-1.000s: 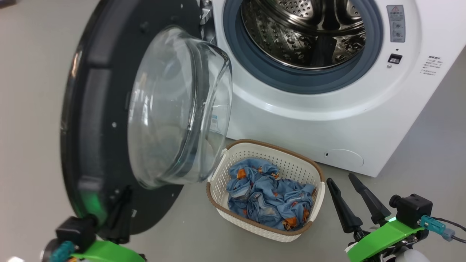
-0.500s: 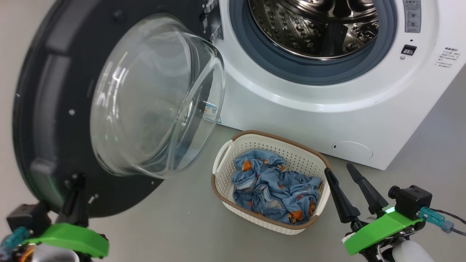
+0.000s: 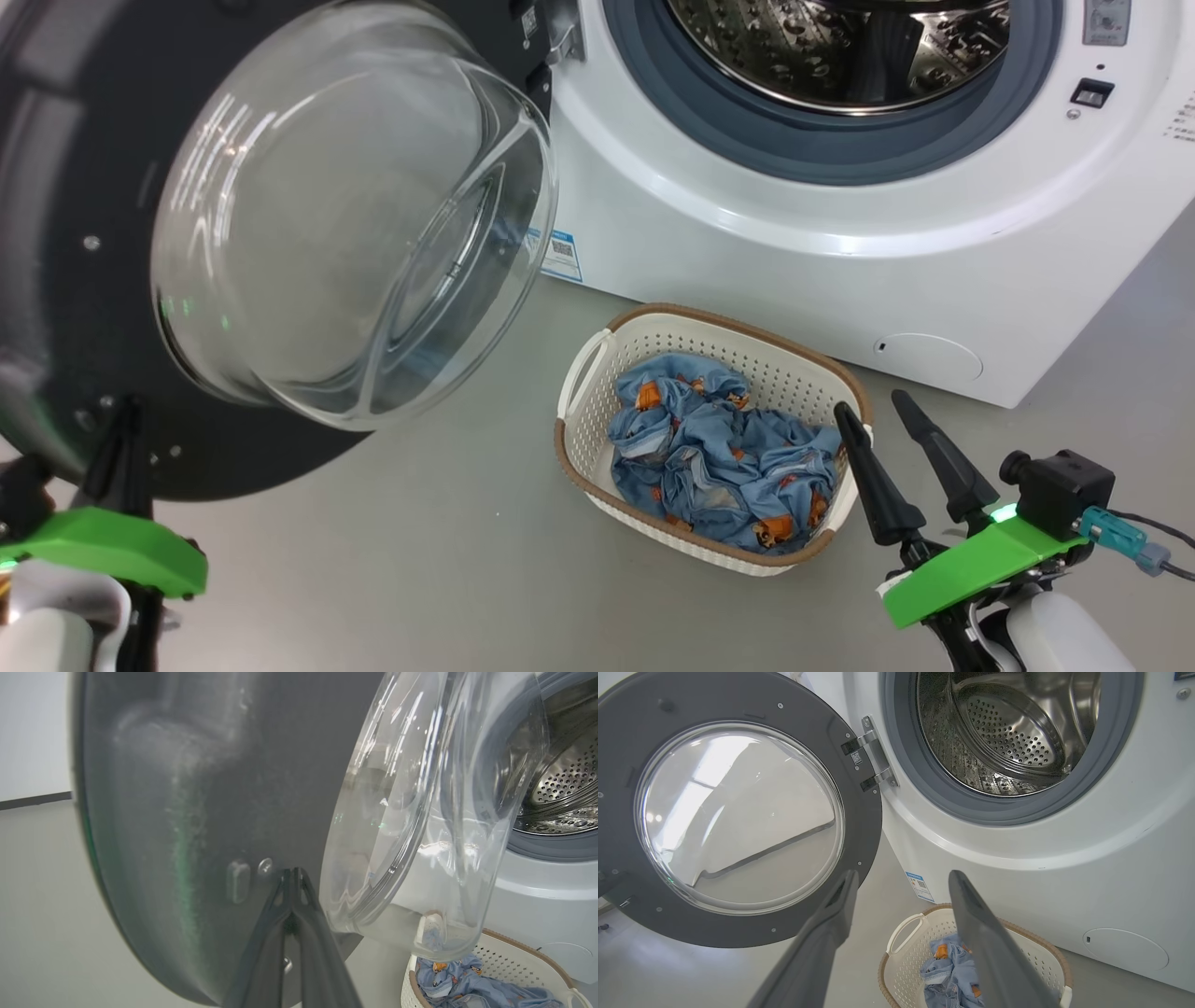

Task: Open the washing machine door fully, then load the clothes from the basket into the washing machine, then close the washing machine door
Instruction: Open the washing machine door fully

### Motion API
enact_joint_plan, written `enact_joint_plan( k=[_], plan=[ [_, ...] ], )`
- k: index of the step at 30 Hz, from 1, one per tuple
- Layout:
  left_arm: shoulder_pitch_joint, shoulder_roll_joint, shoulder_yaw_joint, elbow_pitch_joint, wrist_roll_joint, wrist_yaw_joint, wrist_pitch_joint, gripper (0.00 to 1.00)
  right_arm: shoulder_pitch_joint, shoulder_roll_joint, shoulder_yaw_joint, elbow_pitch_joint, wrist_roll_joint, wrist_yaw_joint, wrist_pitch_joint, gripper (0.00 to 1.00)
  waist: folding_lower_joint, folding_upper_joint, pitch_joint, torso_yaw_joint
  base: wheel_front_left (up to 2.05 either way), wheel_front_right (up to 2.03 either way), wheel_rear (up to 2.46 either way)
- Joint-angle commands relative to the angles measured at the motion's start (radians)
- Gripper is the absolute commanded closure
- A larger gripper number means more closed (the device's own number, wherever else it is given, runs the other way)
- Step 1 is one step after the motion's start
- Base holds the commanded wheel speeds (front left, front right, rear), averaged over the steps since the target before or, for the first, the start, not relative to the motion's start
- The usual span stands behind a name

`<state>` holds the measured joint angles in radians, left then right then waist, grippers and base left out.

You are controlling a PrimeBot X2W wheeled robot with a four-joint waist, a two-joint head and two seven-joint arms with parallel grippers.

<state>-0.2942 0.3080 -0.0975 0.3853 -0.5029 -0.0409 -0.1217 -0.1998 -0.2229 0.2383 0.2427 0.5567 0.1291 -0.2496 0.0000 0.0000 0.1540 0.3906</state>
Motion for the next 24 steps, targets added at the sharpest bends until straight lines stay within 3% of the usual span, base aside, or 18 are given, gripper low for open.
enact_joint_plan(
  k=[1,16,24],
  plan=[
    [-0.061,0.063,0.050,0.007,-0.004,0.000,-0.015,1.00,-0.022,0.001,0.014,-0.023,-0.005,0.002,-0.012,0.00,0.0000,0.0000,0.007,0.003,0.00,0.00,0.00],
    [-0.202,0.116,0.021,0.276,0.006,-0.046,-0.043,1.00,-0.030,0.006,0.024,-0.011,0.004,0.002,-0.012,0.00,0.0000,0.0000,0.005,-0.003,0.00,0.00,0.00],
    [-0.236,0.115,0.007,0.366,0.001,-0.059,-0.082,1.00,-0.025,0.007,0.037,0.002,0.019,0.002,-0.012,0.00,0.0000,0.0000,-0.015,-0.011,0.00,0.00,0.00]
  ],
)
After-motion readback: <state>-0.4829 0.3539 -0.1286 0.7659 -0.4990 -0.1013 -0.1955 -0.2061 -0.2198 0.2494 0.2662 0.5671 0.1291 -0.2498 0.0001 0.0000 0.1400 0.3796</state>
